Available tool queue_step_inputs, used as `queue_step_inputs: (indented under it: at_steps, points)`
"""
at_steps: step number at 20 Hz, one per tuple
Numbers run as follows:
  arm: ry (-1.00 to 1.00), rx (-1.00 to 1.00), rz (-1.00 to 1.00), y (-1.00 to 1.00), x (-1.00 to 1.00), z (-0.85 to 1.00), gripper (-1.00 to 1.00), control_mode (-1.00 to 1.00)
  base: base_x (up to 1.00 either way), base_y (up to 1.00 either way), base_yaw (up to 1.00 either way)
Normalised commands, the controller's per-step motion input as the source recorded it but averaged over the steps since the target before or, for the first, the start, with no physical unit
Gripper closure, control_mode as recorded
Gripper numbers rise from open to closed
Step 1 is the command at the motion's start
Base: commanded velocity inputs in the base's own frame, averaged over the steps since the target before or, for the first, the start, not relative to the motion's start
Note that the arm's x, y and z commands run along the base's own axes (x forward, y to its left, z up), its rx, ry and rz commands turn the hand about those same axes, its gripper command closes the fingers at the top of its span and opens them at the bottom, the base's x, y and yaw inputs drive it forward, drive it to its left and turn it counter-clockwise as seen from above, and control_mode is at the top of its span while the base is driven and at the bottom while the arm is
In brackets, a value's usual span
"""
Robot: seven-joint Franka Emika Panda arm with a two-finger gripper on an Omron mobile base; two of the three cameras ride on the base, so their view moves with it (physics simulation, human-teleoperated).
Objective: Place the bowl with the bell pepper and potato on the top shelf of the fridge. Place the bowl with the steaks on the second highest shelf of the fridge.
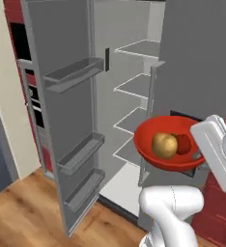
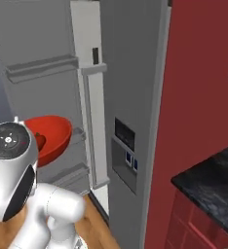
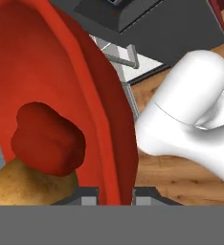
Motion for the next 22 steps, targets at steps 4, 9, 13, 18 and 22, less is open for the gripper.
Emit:
queue_step_inputs:
  at_steps: [4,9,13,18,22]
  points:
    - [0.00,0.00,0.00,0.00,0.00,0.00,1.00,1.00,0.51,1.00,-0.56]
    - [0.00,0.00,0.00,0.00,0.00,0.00,1.00,1.00,0.35,0.93,-0.60]
    - [0.00,0.00,0.00,0.00,0.00,0.00,1.00,1.00,0.28,0.31,-0.50]
    - [0.00,0.00,0.00,0.00,0.00,0.00,1.00,1.00,0.32,0.16,-0.23]
    - [0.00,0.00,0.00,0.00,0.00,0.00,1.00,1.00,0.68,0.17,-0.25]
